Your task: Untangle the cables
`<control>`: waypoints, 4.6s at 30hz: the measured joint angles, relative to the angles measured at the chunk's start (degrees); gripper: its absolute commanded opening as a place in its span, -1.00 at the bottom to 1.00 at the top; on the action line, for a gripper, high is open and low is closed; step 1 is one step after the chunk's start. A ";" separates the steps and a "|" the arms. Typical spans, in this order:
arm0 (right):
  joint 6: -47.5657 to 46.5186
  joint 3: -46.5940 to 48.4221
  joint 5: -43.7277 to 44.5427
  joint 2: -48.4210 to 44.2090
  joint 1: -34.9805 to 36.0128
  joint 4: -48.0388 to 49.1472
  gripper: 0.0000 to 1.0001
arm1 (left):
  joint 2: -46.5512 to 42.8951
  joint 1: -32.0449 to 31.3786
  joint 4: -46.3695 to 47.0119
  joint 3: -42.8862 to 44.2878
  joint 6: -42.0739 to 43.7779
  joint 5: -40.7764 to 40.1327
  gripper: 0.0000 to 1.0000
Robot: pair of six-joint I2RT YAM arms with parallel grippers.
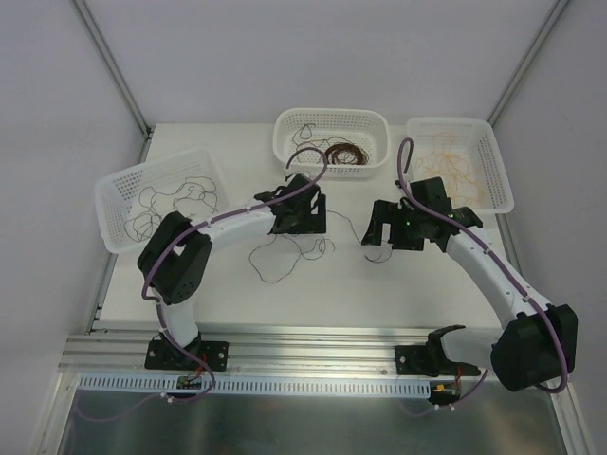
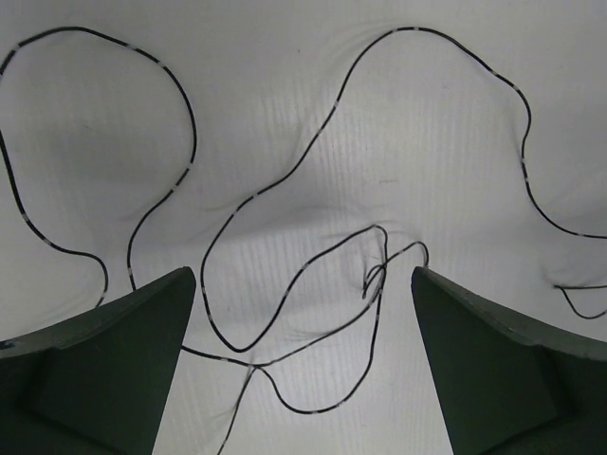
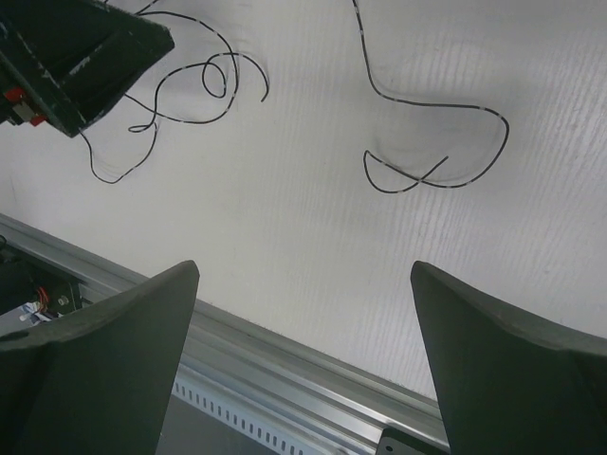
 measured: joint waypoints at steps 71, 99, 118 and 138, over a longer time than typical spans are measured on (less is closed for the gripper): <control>-5.97 -0.63 5.55 -17.27 0.00 -1.03 0.99 | -19.28 48.92 -25.81 44.04 37.75 10.03 -1.00; -5.77 -2.01 1.75 -14.27 0.00 0.09 0.99 | 4.98 55.69 -14.23 10.67 31.06 7.28 -0.49; -7.10 4.31 3.69 -18.16 0.00 -7.15 0.99 | -30.93 55.67 -17.09 4.50 18.51 11.78 0.98; -5.64 17.62 32.98 -38.86 0.00 -21.24 0.99 | -81.64 30.80 -35.78 -6.40 17.59 3.13 0.98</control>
